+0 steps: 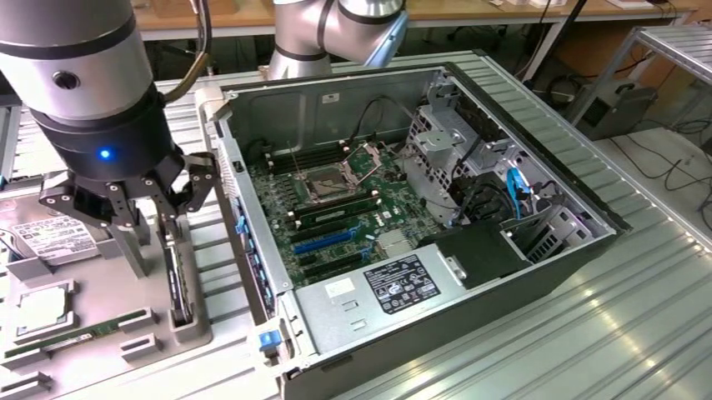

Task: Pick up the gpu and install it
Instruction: 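Pick up the gpu and move the gpu toward the slot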

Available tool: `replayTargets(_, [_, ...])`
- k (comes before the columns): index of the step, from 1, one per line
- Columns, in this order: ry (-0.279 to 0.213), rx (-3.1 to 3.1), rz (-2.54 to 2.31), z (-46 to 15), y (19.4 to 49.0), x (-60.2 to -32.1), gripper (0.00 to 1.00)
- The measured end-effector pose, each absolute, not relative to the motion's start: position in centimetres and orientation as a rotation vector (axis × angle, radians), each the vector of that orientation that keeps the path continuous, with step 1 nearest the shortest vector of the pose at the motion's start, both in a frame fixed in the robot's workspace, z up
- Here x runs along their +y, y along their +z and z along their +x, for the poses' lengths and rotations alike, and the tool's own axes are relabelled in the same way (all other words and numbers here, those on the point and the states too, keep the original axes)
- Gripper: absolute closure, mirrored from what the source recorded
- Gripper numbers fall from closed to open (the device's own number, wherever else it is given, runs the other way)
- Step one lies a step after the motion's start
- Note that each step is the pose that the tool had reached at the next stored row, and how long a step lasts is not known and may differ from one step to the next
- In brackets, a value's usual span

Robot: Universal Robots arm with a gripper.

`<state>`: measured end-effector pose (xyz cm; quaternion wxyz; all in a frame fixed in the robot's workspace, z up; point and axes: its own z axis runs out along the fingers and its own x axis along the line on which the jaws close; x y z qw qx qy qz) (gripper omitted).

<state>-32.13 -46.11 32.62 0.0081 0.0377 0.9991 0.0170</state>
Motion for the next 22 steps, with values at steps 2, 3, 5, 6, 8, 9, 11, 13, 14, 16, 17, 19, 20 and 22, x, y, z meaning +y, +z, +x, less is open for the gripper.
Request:
replayTargets(2, [0.053,3.123,0.118,-32.2,32.0,-46.1,0.64])
replayTargets(3, [0.053,3.123,0.118,-32.2,31.8,-46.1,0.64])
replayTargets(5, [0.053,3.123,0.118,-32.3,31.4,-46.1,0.64])
replayTargets(6, [0.053,3.123,0.118,-32.3,31.3,-46.1,0.64])
replayTargets(8, [0.053,3.123,0.118,-32.3,30.9,-46.1,0.64])
replayTargets(9, [0.053,3.123,0.118,-32.3,30.6,-46.1,0.64])
replayTargets(11, [0.053,3.123,0.118,-32.3,30.2,-46.1,0.64])
replayTargets(13, [0.053,3.123,0.118,-32.3,29.7,-46.1,0.64])
replayTargets(14, [0.053,3.123,0.118,-32.4,29.5,-46.1,0.64])
replayTargets(16, [0.053,3.123,0.118,-32.4,29.1,-45.9,0.64])
replayTargets(17, [0.053,3.123,0.117,-32.4,28.9,-45.7,0.64])
replayTargets(19, [0.053,3.123,0.111,-32.4,28.3,-45.2,0.64])
replayTargets(20, [0.053,3.123,0.105,-32.4,28.0,-45.1,0.64])
replayTargets(22, [0.053,3.124,0.096,-32.5,27.6,-45.1,0.64])
